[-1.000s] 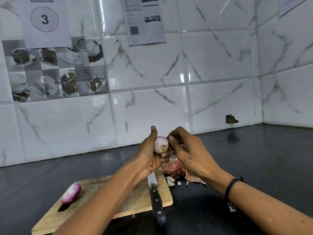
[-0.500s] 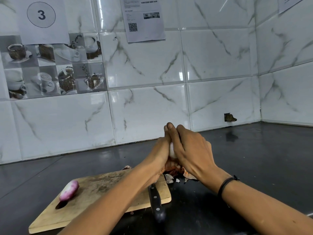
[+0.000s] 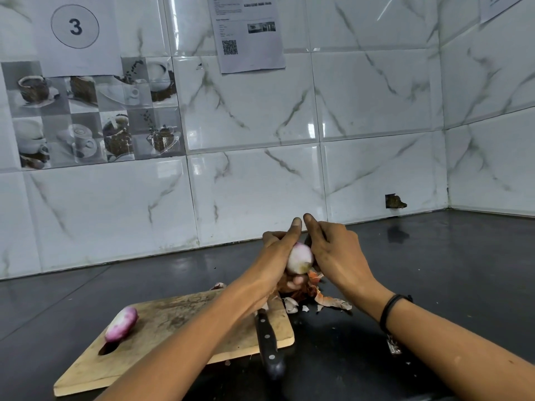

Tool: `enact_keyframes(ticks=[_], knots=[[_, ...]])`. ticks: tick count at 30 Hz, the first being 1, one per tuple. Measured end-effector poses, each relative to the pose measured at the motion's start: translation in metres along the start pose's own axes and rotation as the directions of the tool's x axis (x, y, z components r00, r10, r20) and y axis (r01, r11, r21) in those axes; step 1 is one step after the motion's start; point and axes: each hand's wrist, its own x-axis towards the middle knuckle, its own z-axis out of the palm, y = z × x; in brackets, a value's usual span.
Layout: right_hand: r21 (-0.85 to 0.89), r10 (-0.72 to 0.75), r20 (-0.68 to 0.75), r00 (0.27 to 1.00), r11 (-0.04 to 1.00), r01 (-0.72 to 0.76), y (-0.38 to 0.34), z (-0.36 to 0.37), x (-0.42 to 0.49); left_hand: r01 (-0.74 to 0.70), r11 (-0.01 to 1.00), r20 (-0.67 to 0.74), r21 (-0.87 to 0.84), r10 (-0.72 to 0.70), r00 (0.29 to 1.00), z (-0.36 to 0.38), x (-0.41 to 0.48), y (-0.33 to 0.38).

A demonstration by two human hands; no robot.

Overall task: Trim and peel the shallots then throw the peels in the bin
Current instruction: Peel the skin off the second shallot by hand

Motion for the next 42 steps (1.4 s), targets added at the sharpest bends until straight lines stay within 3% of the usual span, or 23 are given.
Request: enact_keyframes(ticks=[7, 15, 26, 37, 42], knots=[[-0.075, -0.116, 0.010, 0.993, 0.990, 0.117, -0.004, 0.009, -0.008, -0.024, 0.971, -0.142, 0.239, 0.060, 0.988, -0.001, 0.009, -0.011], [-0.046, -0.071, 0.045, 0.996, 0.996, 0.073, 0.000, 0.006, -0.002, -0.033, 0.992, -0.021, 0.119, 0.036, 0.999, -0.003, 0.010, -0.011], [-0.079, 0.006, 0.056, 0.998, 0.997, -0.001, 0.001, 0.001, -0.002, 0.100, 0.989, 0.179, -0.113, -0.079, 0.981, -0.009, 0.010, -0.008], [0.060, 0.007, -0.033, 0.999, 0.998, -0.005, -0.004, -0.004, 0.001, 0.098, 0.981, 0.145, -0.169, -0.074, 0.987, -0.018, 0.009, -0.005], [0.154, -0.043, 0.006, 0.999, 0.987, 0.041, -0.010, -0.003, -0.004, 0.055, 0.975, 0.104, -0.213, -0.033, 0.994, -0.020, 0.006, -0.006]])
